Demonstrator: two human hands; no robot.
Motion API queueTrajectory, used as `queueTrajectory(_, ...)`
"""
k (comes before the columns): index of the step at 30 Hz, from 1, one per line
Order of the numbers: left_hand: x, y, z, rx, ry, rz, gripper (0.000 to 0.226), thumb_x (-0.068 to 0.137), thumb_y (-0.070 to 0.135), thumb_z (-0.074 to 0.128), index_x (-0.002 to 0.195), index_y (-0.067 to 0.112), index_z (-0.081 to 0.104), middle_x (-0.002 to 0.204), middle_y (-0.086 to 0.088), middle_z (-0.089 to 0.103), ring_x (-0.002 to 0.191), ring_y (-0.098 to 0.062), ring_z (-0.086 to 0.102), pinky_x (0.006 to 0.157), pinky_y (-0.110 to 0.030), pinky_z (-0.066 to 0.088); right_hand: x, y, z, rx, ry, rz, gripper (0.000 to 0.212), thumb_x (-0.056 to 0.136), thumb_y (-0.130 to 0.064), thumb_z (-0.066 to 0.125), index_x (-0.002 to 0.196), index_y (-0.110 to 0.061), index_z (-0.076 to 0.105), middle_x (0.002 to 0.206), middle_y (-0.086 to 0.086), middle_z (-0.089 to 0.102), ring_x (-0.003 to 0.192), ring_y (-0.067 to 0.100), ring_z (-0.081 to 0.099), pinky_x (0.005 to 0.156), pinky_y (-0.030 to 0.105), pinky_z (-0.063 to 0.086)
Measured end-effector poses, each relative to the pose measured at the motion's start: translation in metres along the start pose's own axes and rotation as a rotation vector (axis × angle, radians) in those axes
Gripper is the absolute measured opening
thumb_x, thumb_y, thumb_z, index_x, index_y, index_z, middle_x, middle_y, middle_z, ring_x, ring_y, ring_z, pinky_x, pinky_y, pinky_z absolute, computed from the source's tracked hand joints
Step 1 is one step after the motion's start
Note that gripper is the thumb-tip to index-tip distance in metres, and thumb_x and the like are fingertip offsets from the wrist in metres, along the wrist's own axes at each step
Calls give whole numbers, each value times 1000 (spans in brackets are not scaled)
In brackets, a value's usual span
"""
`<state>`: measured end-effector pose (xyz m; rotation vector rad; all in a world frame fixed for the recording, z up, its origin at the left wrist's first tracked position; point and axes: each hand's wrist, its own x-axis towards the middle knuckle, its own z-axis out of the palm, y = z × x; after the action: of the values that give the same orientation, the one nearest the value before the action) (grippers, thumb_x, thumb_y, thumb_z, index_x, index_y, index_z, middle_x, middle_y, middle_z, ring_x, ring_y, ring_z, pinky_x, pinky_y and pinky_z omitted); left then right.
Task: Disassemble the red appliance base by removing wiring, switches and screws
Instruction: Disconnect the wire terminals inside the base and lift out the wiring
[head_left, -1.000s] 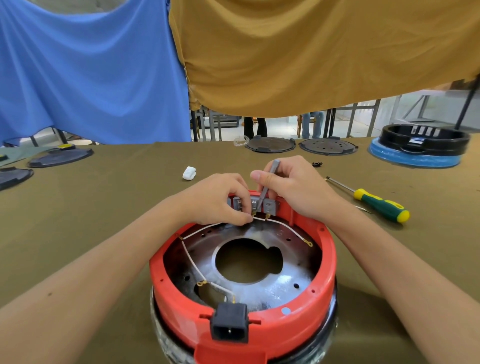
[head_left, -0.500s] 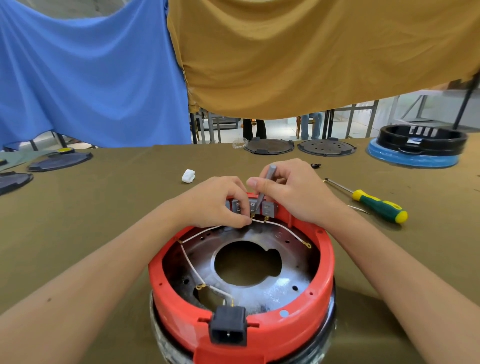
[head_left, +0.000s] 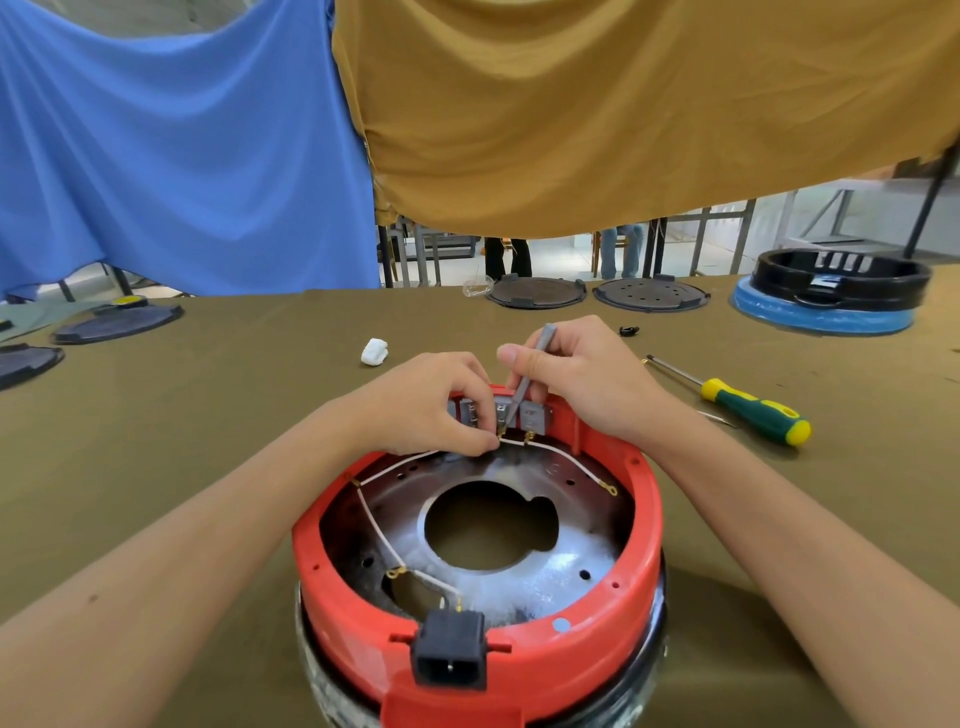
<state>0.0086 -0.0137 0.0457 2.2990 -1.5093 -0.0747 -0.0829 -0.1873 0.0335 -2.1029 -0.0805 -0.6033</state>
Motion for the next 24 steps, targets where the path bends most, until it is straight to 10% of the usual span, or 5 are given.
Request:
queueTrajectory(17, -1, 5, -2, 21, -18, -7, 3, 81, 25, 76, 78, 25, 76, 105, 13, 55, 97, 1, 55, 96, -29, 42, -6, -11, -3, -280, -100, -217, 27, 90, -40, 69, 76, -17, 74, 76, 4, 63, 69, 13, 56, 62, 24, 42)
queueTrajectory(24, 0, 2, -1, -25, -13, -4, 7, 79, 25, 78, 73, 27, 75, 108, 11, 58, 100, 3, 55, 95, -26, 43, 0, -4, 0, -76, -31, -58, 30, 92, -31, 70, 67, -16, 70, 52, -3, 59, 50, 4, 47, 57, 27, 40)
